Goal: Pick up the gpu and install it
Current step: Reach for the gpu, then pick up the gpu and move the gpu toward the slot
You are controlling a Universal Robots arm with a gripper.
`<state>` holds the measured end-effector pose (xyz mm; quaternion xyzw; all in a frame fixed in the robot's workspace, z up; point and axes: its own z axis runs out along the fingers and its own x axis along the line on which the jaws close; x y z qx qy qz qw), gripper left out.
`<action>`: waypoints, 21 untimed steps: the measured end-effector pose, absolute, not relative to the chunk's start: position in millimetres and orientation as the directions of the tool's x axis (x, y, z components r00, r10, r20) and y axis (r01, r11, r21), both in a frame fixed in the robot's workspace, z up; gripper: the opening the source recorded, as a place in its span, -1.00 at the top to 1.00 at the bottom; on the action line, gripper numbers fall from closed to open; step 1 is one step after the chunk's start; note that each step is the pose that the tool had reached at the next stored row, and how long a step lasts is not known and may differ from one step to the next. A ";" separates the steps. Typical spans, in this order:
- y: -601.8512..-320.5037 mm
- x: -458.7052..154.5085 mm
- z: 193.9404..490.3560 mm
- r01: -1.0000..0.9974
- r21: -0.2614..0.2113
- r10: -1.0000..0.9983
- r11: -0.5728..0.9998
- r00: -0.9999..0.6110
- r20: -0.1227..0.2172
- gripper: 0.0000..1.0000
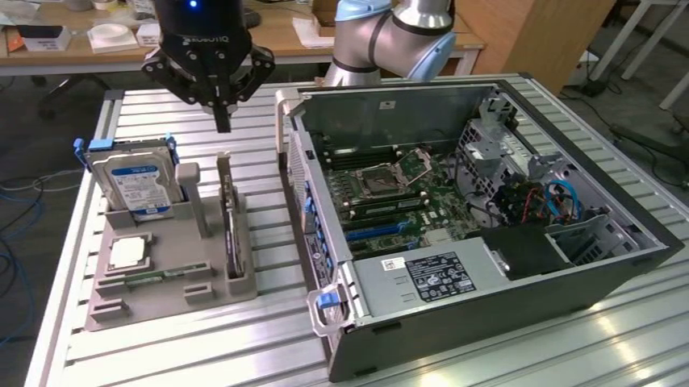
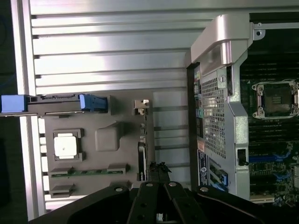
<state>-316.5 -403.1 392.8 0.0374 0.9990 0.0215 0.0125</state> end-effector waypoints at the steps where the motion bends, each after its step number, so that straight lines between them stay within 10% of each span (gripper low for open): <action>1: -403.2 -317.8 392.9 0.074 0.044 0.075 0.996 -0.997 -0.023 0.80; 21: -403.7 -335.5 392.2 0.074 0.044 0.075 0.996 -0.997 -0.023 0.80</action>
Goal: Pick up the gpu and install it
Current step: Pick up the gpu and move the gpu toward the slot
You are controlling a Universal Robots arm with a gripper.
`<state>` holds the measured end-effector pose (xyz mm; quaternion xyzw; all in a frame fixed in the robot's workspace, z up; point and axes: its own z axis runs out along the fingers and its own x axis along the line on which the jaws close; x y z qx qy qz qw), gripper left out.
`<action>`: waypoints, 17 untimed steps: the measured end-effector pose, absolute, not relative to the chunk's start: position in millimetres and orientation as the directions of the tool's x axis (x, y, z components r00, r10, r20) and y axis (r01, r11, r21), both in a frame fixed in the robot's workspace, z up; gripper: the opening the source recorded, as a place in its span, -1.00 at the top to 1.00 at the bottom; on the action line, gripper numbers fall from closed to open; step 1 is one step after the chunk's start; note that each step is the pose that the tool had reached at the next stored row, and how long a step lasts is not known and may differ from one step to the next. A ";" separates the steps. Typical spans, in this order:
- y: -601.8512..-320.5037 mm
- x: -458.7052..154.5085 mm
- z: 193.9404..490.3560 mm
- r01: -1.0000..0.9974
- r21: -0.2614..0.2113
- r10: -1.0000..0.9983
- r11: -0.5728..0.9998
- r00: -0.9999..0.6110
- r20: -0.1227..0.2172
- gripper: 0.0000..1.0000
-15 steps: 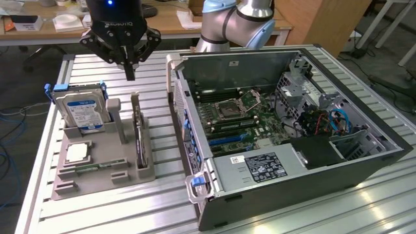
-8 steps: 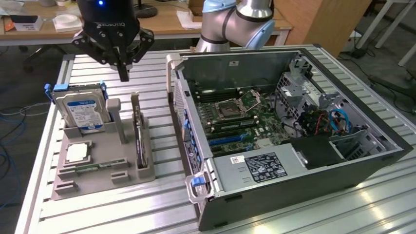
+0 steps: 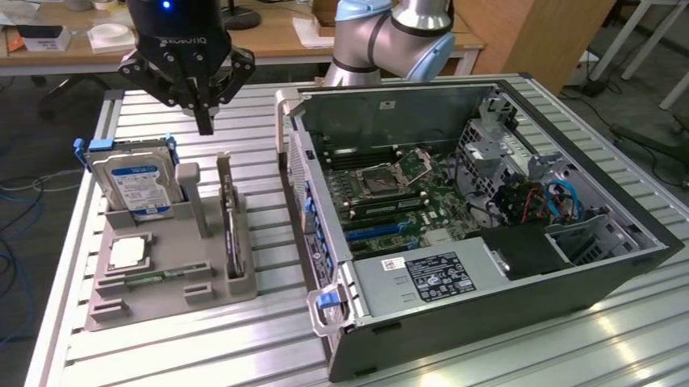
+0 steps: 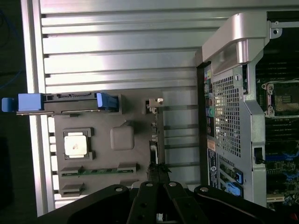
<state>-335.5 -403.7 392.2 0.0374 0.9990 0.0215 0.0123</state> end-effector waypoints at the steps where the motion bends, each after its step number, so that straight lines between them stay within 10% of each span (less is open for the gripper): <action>1: -403.7 -335.5 392.2 0.074 0.044 0.075 0.996 -0.997 -0.023 0.80; 8: -404.9 -335.5 392.2 0.074 0.044 0.075 0.996 -0.997 -0.023 0.77; 17: -408.1 -335.6 392.2 0.068 0.044 0.069 0.997 -0.997 -0.023 0.18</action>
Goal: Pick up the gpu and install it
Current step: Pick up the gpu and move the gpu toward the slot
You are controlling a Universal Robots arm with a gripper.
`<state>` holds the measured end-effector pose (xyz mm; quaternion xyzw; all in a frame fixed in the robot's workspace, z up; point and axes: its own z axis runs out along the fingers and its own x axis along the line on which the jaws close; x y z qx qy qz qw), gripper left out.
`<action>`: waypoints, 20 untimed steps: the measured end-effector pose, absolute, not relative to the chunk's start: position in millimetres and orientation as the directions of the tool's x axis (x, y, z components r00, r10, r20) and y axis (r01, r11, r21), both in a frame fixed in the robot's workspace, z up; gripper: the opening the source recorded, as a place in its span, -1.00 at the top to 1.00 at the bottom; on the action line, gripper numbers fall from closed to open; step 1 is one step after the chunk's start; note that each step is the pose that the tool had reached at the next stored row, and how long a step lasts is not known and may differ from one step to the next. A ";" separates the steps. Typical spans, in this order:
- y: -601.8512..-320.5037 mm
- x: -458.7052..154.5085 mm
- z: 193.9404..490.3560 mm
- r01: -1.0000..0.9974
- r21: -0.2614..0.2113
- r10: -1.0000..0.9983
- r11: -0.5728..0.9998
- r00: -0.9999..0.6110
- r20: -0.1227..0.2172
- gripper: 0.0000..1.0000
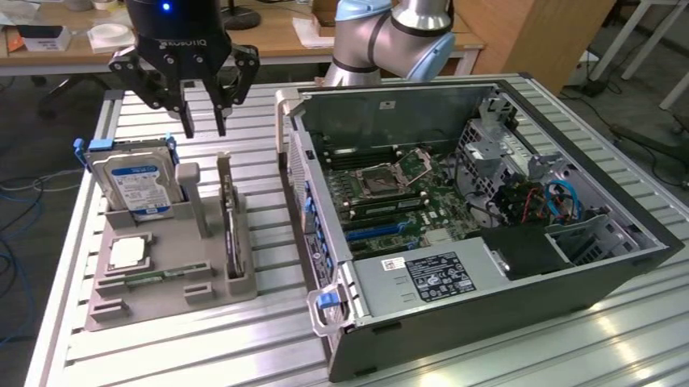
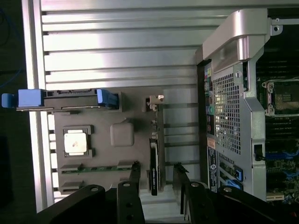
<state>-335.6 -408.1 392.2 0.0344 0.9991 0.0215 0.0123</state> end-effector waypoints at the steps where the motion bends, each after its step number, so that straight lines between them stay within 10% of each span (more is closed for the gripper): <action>1: -408.1 -335.6 392.2 0.068 0.044 0.069 0.997 -0.997 -0.023 0.18; 20: -415.3 -335.6 388.3 -0.006 0.030 -0.005 1.000 -1.000 -0.018 0.18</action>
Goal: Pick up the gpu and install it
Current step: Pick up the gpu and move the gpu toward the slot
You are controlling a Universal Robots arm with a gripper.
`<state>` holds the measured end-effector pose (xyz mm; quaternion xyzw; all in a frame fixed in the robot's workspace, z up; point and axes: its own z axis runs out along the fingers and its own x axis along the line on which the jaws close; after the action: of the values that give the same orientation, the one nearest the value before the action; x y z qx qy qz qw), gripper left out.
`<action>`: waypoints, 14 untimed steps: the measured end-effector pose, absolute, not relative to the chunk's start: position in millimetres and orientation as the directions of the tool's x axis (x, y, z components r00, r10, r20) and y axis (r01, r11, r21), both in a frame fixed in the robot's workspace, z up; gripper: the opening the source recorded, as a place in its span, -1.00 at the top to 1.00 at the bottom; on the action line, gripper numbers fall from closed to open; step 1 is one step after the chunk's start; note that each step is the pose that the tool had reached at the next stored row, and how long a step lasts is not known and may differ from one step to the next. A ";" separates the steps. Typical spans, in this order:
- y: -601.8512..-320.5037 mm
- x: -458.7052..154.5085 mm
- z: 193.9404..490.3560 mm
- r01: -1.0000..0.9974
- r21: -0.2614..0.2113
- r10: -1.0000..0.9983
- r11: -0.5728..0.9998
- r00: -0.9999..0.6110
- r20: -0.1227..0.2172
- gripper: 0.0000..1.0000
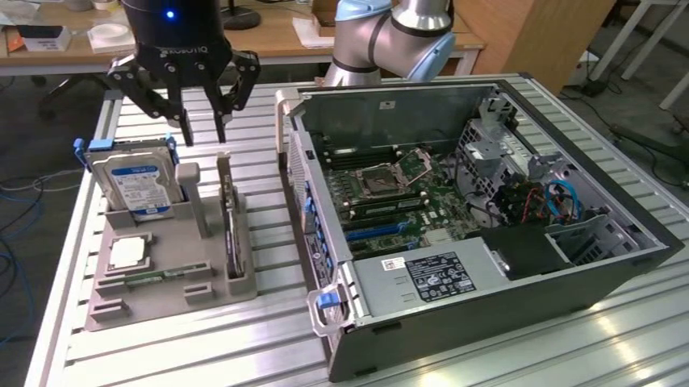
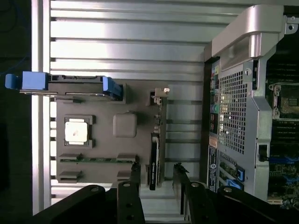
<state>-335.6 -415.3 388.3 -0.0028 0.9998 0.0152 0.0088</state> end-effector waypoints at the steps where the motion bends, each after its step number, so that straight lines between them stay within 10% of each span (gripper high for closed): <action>1: -416.2 -335.5 387.9 -0.009 0.030 -0.008 1.000 -1.000 -0.018 0.18; 14: -421.6 -335.6 383.3 -0.012 0.030 -0.011 0.999 -1.000 -0.018 0.18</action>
<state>-335.6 -421.6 383.3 -0.0058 0.9998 0.0152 0.0088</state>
